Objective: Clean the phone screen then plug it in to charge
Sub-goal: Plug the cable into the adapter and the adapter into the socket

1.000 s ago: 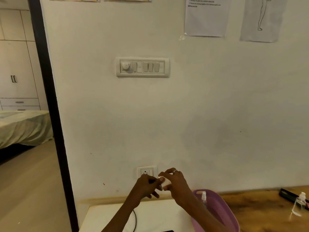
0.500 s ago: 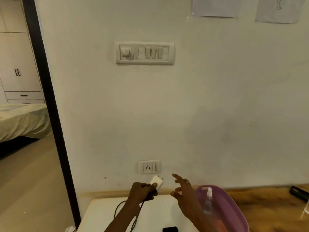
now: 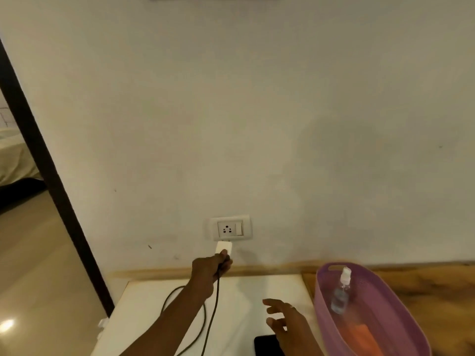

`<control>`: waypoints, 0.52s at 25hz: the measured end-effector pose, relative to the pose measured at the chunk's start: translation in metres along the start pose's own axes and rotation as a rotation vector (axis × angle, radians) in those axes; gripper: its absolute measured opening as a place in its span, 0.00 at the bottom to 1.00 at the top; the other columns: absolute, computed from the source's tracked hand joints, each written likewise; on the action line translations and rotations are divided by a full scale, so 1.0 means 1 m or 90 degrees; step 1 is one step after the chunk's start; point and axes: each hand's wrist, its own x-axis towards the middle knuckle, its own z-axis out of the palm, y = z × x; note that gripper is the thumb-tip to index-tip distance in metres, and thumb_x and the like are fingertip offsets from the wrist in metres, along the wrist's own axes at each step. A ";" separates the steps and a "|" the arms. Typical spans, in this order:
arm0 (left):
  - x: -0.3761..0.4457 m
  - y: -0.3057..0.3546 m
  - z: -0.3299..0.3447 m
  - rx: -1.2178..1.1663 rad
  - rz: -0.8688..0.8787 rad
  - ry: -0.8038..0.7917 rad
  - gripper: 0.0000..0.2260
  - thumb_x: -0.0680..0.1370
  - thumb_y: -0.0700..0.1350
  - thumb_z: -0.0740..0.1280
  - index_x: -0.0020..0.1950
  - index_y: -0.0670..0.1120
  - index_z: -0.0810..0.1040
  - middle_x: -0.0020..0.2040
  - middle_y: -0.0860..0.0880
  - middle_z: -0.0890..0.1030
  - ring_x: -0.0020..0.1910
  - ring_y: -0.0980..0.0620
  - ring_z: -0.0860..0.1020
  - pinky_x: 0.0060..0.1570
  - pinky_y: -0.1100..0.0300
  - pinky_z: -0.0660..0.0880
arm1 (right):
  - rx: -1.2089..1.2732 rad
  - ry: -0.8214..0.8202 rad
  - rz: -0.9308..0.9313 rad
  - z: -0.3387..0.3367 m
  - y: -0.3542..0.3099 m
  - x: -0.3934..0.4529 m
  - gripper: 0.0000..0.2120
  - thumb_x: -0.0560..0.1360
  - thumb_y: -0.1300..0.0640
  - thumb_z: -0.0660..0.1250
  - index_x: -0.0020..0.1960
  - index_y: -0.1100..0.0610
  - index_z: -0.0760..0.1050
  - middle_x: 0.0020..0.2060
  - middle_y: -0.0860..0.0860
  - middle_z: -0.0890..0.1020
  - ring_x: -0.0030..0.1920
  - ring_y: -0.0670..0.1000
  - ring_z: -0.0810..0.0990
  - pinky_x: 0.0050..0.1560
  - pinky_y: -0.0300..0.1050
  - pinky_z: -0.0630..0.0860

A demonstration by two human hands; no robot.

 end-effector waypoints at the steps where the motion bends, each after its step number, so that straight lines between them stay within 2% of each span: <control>1: 0.009 -0.003 0.002 -0.012 -0.006 0.001 0.09 0.73 0.35 0.74 0.46 0.29 0.79 0.40 0.35 0.82 0.35 0.44 0.81 0.33 0.59 0.82 | 0.006 -0.001 0.011 0.004 0.008 0.003 0.17 0.77 0.62 0.65 0.56 0.40 0.74 0.51 0.45 0.78 0.41 0.45 0.79 0.40 0.31 0.74; 3: 0.023 -0.005 0.007 -0.030 -0.010 0.001 0.11 0.73 0.36 0.74 0.48 0.29 0.79 0.43 0.35 0.83 0.36 0.45 0.81 0.33 0.60 0.82 | -0.004 -0.005 0.019 0.007 0.021 0.007 0.17 0.77 0.61 0.65 0.56 0.40 0.75 0.50 0.43 0.78 0.43 0.47 0.80 0.42 0.33 0.76; 7: 0.038 -0.004 0.013 -0.044 -0.010 0.000 0.11 0.73 0.37 0.74 0.48 0.30 0.79 0.44 0.36 0.83 0.32 0.48 0.82 0.36 0.60 0.83 | -0.004 -0.020 0.031 0.007 0.040 0.008 0.17 0.77 0.61 0.65 0.55 0.38 0.74 0.49 0.44 0.79 0.42 0.48 0.81 0.47 0.40 0.79; 13: 0.042 0.000 0.020 -0.029 0.001 0.007 0.11 0.72 0.38 0.75 0.48 0.31 0.80 0.43 0.37 0.85 0.34 0.48 0.83 0.42 0.59 0.83 | 0.007 -0.030 0.037 0.009 0.047 0.008 0.14 0.79 0.58 0.63 0.58 0.40 0.73 0.50 0.43 0.78 0.46 0.47 0.82 0.51 0.41 0.79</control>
